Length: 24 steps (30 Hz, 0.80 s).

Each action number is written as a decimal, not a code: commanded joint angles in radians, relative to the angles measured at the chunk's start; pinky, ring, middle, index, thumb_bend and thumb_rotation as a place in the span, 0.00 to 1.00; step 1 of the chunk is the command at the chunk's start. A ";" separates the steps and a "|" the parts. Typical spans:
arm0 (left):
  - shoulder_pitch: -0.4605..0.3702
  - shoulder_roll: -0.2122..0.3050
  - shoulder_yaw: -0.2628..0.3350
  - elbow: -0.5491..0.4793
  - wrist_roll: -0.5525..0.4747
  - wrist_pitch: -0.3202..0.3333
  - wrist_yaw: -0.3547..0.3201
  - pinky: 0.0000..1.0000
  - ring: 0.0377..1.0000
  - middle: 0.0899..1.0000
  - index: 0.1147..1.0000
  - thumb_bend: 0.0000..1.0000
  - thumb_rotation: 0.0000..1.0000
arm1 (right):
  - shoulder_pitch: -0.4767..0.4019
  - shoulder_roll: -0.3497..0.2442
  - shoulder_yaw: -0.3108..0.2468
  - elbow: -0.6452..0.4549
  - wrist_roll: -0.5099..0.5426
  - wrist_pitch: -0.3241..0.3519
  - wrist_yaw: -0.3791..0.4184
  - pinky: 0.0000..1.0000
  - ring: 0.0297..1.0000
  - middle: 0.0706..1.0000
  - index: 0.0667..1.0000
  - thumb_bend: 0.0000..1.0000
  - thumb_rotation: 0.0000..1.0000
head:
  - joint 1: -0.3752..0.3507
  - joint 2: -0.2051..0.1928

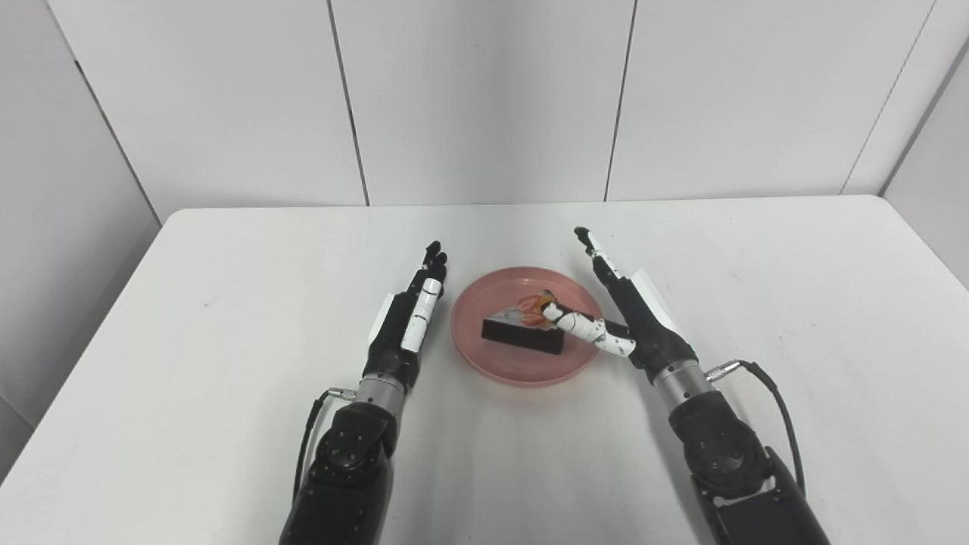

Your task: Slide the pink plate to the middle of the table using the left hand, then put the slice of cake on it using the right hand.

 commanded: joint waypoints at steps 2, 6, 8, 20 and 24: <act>-0.027 0.012 0.010 -0.029 -0.026 -0.013 -0.020 1.00 1.00 1.00 1.00 0.66 1.00 | -0.029 0.027 -0.030 0.001 0.024 -0.073 -0.059 1.00 1.00 1.00 1.00 0.58 0.89 | 0.000 0.002; -0.025 0.014 0.021 -0.036 -0.044 0.000 -0.027 1.00 1.00 1.00 1.00 0.65 1.00 | -0.038 0.042 -0.045 0.030 0.057 -0.107 -0.075 1.00 1.00 1.00 1.00 0.57 0.91 | 0.000 0.003; -0.026 0.015 0.025 -0.037 -0.051 0.002 -0.028 1.00 1.00 1.00 1.00 0.63 1.00 | -0.043 0.047 -0.053 0.050 0.069 -0.124 -0.083 1.00 1.00 1.00 1.00 0.57 0.93 | -0.002 0.004; -0.031 0.017 0.033 -0.025 -0.058 -0.007 -0.035 1.00 1.00 1.00 1.00 0.63 1.00 | -0.048 0.085 -0.116 0.042 0.175 0.027 -0.064 1.00 1.00 1.00 1.00 0.63 0.94 | -0.001 0.007; -0.031 0.013 0.032 -0.025 -0.044 -0.009 -0.026 1.00 1.00 1.00 1.00 0.64 1.00 | -0.050 0.098 -0.151 0.039 0.279 0.047 -0.030 1.00 1.00 1.00 1.00 0.59 0.88 | 0.008 0.007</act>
